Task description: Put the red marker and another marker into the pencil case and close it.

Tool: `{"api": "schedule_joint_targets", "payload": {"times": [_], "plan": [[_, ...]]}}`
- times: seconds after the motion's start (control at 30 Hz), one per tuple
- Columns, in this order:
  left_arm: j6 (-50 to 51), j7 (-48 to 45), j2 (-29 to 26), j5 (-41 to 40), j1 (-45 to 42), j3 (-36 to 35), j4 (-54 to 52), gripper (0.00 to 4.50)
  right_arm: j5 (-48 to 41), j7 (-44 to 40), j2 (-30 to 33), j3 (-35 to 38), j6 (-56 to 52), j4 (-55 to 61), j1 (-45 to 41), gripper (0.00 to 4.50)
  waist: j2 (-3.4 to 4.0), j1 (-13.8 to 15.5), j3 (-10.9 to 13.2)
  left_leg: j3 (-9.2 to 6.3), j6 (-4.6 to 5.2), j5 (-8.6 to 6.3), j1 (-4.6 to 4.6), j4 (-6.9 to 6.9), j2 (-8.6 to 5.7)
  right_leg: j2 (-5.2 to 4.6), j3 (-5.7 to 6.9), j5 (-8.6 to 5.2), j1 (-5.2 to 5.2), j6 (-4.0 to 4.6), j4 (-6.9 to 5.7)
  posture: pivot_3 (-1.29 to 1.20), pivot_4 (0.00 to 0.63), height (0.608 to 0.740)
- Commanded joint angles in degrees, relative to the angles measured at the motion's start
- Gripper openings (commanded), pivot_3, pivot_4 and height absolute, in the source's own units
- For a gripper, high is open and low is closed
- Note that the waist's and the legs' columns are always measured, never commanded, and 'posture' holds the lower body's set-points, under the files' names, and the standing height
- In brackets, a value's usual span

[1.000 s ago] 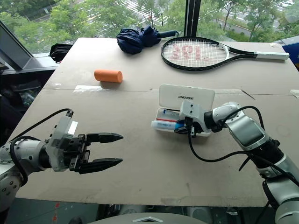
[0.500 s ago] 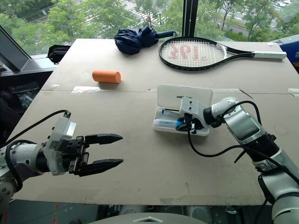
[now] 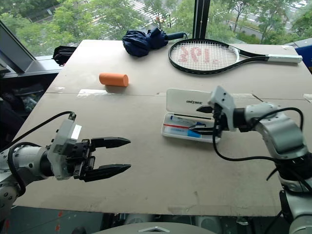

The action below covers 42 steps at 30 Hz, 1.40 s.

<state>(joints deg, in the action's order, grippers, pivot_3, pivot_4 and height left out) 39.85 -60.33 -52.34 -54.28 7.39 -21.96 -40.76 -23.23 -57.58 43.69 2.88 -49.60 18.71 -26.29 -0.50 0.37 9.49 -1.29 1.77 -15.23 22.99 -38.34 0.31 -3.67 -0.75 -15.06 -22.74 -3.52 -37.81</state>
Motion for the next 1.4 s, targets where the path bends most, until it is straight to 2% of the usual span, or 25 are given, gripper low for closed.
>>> {"api": "schedule_joint_targets", "payload": {"times": [0.03,0.1,0.2,0.47,0.5,0.53,0.67,0.77,0.8,0.83,0.93,1.0,1.07,1.17,1.27,1.4], "plan": [[-0.25,0.88,-0.06,-2.03,-1.91,0.94,-0.99,3.59,1.88,9.03,2.61,8.13,-6.09,1.62,2.81,3.85,0.00,0.17,0.00,0.02,0.00,0.00,0.00,0.00,0.00,0.00,-0.02,0.00,0.00,0.00,-0.01,0.00,0.150,0.730],[-0.24,1.09,0.11,-2.28,-2.62,1.77,-0.91,3.59,5.54,14.72,3.95,6.90,-9.06,0.19,2.65,3.85,0.03,-0.04,0.01,0.10,0.00,0.00,-0.04,0.00,-0.01,0.01,-0.05,-0.01,-0.01,0.02,-0.05,0.00,0.150,0.730],[-0.64,0.87,0.22,-2.12,-3.74,3.42,-0.65,3.59,8.86,21.20,2.48,4.59,-12.20,-5.82,-0.97,3.85,0.03,-1.02,0.01,0.24,0.00,0.00,-0.13,0.02,0.02,0.08,-0.18,-0.05,-0.03,0.10,-0.09,0.00,0.150,0.730],[-0.85,1.35,0.52,-2.46,-7.04,5.71,-0.47,3.59,13.48,29.17,-4.81,0.80,-9.35,-28.96,-10.85,3.85,0.04,-1.04,0.02,0.30,0.01,0.00,-0.09,0.04,0.05,0.26,-0.24,0.00,-0.09,0.00,-0.06,0.00,0.150,0.730],[-1.00,1.42,0.52,-2.46,-7.10,5.77,-0.73,3.59,13.95,29.14,-4.83,0.19,-8.54,-31.04,-11.12,3.31,0.05,-0.98,0.03,0.31,0.01,0.00,-0.06,0.04,0.05,0.26,-0.25,0.00,-0.09,-0.01,-0.02,0.00,0.150,0.730],[-1.11,1.54,0.50,-2.52,-7.14,5.79,-0.97,3.59,14.32,29.09,-4.76,-0.16,-7.76,-32.80,-11.38,3.08,0.05,-0.95,0.03,0.31,0.01,0.00,-0.02,0.04,0.03,0.24,-0.25,0.00,-0.11,-0.01,-0.02,0.00,0.150,0.730],[-1.36,2.20,0.66,-2.78,-6.93,5.71,-1.50,3.59,14.37,28.46,-4.04,-0.33,-6.63,-34.93,-12.04,1.12,0.04,-0.97,0.02,0.43,0.02,0.00,-0.06,0.01,0.02,0.20,-0.33,0.01,-0.10,-0.03,-0.04,0.00,0.150,0.730],[-1.54,2.68,0.92,-2.76,-6.39,5.76,-2.03,3.59,13.82,26.63,-2.67,-0.58,-7.10,-31.83,-10.51,0.14,0.04,-0.94,0.02,0.42,0.02,0.00,-0.07,0.00,0.02,0.20,-0.33,0.01,-0.09,-0.03,-0.06,0.00,0.150,0.730],[-1.60,2.79,0.97,-2.73,-6.28,5.79,-2.12,3.59,13.56,25.81,-2.01,-0.66,-7.10,-30.28,-9.69,0.00,0.04,-0.79,0.02,0.41,0.02,0.00,-0.06,0.00,0.01,0.20,-0.33,0.01,-0.09,-0.03,-0.06,0.00,0.150,0.730],[-1.64,2.91,1.01,-2.73,-6.21,5.81,-2.22,3.59,13.07,24.75,-1.31,-0.64,-7.16,-28.66,-8.86,0.00,0.04,-0.82,0.02,0.37,0.02,0.00,-0.05,0.01,0.01,0.20,-0.30,0.01,-0.10,-0.03,-0.05,0.00,0.150,0.730],[-1.82,3.07,1.05,-2.79,-5.86,5.60,-2.32,3.59,6.39,13.63,3.84,-0.98,-6.38,-13.50,-2.72,0.00,0.12,-0.91,0.08,0.36,0.03,-0.01,-0.03,0.03,0.03,0.20,-0.30,0.00,-0.13,-0.04,-0.03,0.00,0.150,0.730],[-1.93,2.92,0.97,-2.86,-5.38,5.48,-2.32,3.59,-0.40,4.39,7.19,-2.17,-4.04,1.48,1.18,0.00,0.29,-1.17,0.18,0.34,0.04,-0.01,-0.01,0.04,0.06,0.22,-0.28,0.00,-0.15,-0.04,-0.05,0.00,0.150,0.730],[-1.97,2.90,0.86,-2.95,-5.34,5.59,-2.19,3.59,-2.50,0.42,8.61,-5.01,-2.25,8.13,1.91,0.00,0.34,-1.64,0.20,0.38,0.04,-0.01,-0.04,0.06,0.11,0.27,-0.35,0.01,-0.23,-0.05,-0.11,0.00,0.150,0.730],[-1.99,2.87,0.71,-3.03,-5.48,5.69,-1.99,3.59,-0.88,-0.95,9.01,-8.88,0.94,9.29,0.86,0.00,0.24,-1.65,0.18,0.27,0.04,-0.02,-0.13,0.04,0.32,0.57,-0.30,0.01,-0.15,-0.03,-0.12,0.00,0.150,0.730],[-1.76,2.66,0.20,-3.54,-5.83,5.29,-1.75,3.59,4.52,-2.97,8.05,-15.51,7.77,3.36,-2.83,0.00,0.23,-1.20,0.19,0.25,0.03,-0.01,-0.15,-0.01,0.28,0.56,-0.30,0.00,-0.07,-0.01,-0.10,0.00,0.150,0.730],[-1.41,3.05,-0.24,-4.35,-5.52,4.56,-2.47,3.59,8.51,-6.48,8.48,-19.61,14.72,-2.40,-4.30,0.00,0.19,-0.78,0.21,0.28,0.02,-0.01,-0.11,-0.03,0.23,0.49,-0.33,0.00,-0.07,-0.01,-0.06,0.00,0.150,0.730]]}}
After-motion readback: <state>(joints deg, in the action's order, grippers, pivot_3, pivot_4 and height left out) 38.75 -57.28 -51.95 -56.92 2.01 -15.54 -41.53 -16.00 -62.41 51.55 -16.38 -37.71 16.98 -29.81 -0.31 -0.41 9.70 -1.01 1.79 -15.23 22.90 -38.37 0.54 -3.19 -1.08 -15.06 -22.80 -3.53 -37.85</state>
